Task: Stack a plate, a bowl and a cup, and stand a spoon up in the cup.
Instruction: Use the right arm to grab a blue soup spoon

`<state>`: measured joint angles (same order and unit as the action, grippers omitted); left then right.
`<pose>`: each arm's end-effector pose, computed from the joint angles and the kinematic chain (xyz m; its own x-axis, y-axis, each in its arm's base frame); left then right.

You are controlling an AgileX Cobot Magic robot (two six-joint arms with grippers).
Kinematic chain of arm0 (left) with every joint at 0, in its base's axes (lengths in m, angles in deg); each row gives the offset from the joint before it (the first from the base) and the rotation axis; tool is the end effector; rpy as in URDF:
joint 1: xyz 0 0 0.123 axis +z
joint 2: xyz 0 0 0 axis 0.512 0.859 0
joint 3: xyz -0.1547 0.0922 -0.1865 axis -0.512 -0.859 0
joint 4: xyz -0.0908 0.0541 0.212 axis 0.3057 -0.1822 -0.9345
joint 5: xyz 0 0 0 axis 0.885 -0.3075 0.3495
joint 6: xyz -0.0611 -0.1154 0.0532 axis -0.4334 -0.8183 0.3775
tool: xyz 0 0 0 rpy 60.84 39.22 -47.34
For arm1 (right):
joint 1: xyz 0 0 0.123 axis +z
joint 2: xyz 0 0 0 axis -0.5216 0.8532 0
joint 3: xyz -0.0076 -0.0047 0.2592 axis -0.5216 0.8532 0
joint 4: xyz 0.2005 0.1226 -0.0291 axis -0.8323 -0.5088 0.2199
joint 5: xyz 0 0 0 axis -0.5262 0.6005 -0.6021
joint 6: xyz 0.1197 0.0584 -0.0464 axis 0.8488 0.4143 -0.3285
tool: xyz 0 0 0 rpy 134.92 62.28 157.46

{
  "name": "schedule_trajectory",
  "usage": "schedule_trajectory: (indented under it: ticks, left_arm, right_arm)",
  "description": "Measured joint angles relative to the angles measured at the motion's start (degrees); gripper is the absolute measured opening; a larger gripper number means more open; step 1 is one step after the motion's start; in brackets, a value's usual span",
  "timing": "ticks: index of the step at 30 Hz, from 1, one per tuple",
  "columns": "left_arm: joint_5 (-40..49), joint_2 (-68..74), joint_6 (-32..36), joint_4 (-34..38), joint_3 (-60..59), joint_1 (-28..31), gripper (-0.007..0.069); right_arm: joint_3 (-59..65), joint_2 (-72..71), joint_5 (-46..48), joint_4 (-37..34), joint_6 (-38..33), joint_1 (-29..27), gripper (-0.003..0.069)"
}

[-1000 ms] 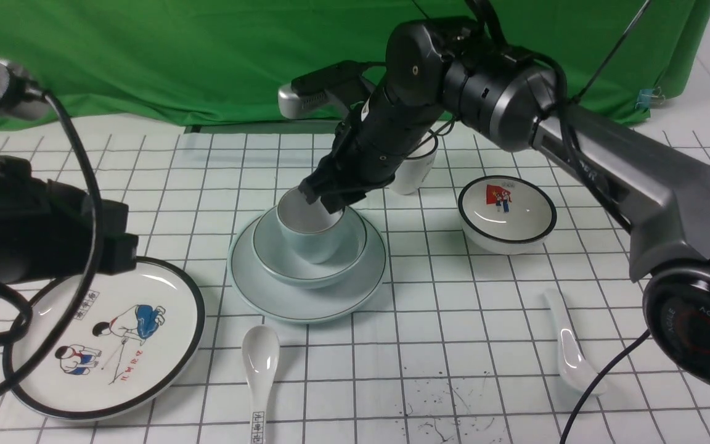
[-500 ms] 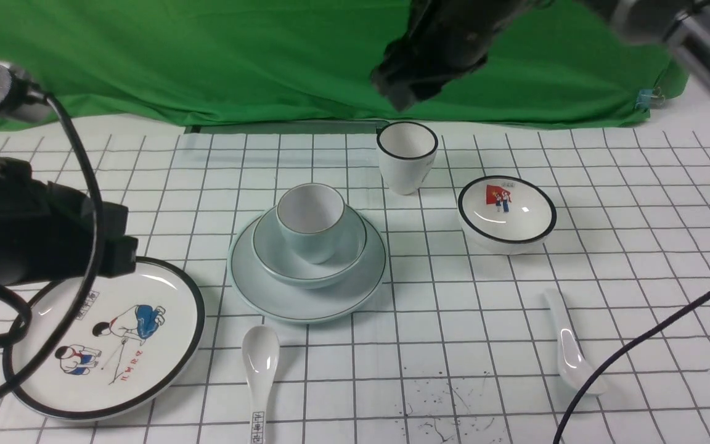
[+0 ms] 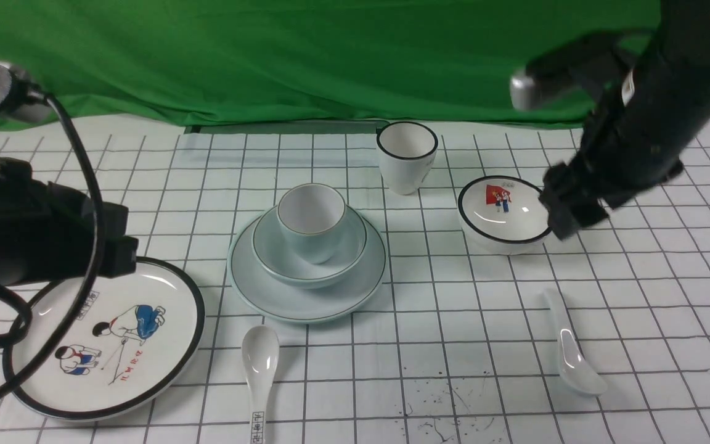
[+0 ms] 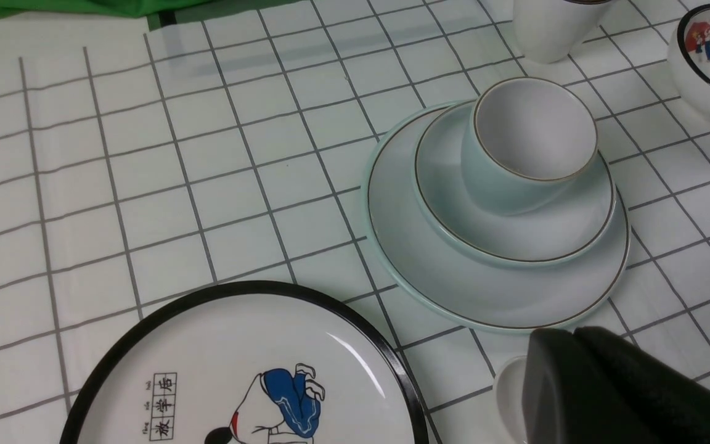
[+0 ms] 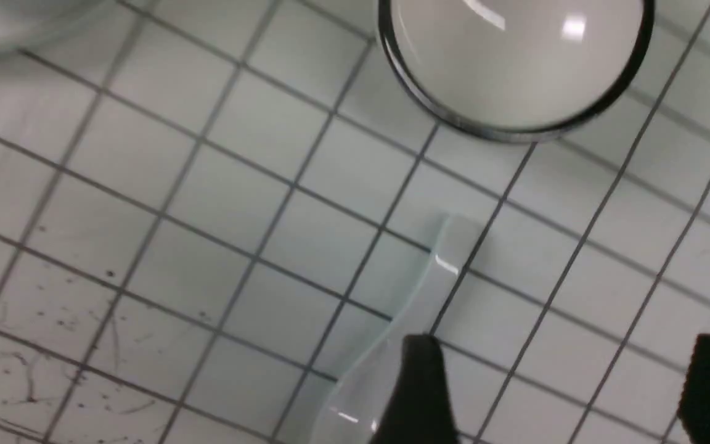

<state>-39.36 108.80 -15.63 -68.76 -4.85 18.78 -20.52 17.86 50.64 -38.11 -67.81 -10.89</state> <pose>0.2274 -0.0618 0.2881 -0.5370 0.1185 -0.8352 0.2851 0.9573 -0.0475 0.3348 0.1255 0.2226 -0.8184 -0.4517 -0.3552 -0.4664 0.8832 -0.0486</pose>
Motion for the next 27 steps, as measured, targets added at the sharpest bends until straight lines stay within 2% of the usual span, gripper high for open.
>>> schedule_trajectory:
  ticks: [6, 11, 19, 23, 27]
  left_arm:
    - [0.3, 0.0, 0.0, 0.0, 0.0, 0.0, -0.0036]
    - [0.2, 0.0, 0.0, 0.0, 0.0, 0.0, -0.0036]
    - [-0.1, 0.0, 0.1, 0.0, 0.0, 0.0, -0.0036]
    - [-0.6, 0.0, 0.2, 0.0, 0.0, 0.0, -0.0036]
    - [-0.8, 0.0, 0.2, 0.0, 0.0, 0.0, -0.0036]
  right_arm:
    - [13.4, 1.6, -13.8, 0.0, 4.9, -3.0, 0.0554]
    - [15.4, 6.0, -20.8, -0.3, 7.8, -3.0, 0.0554]
    - [15.4, 11.1, -23.4, -1.7, 8.4, -2.9, 0.0540]
    - [15.4, 11.2, -23.5, -2.6, 8.4, -2.9, 0.0448]
    - [15.3, 11.2, -23.5, -3.7, 7.8, -2.4, 0.0160]
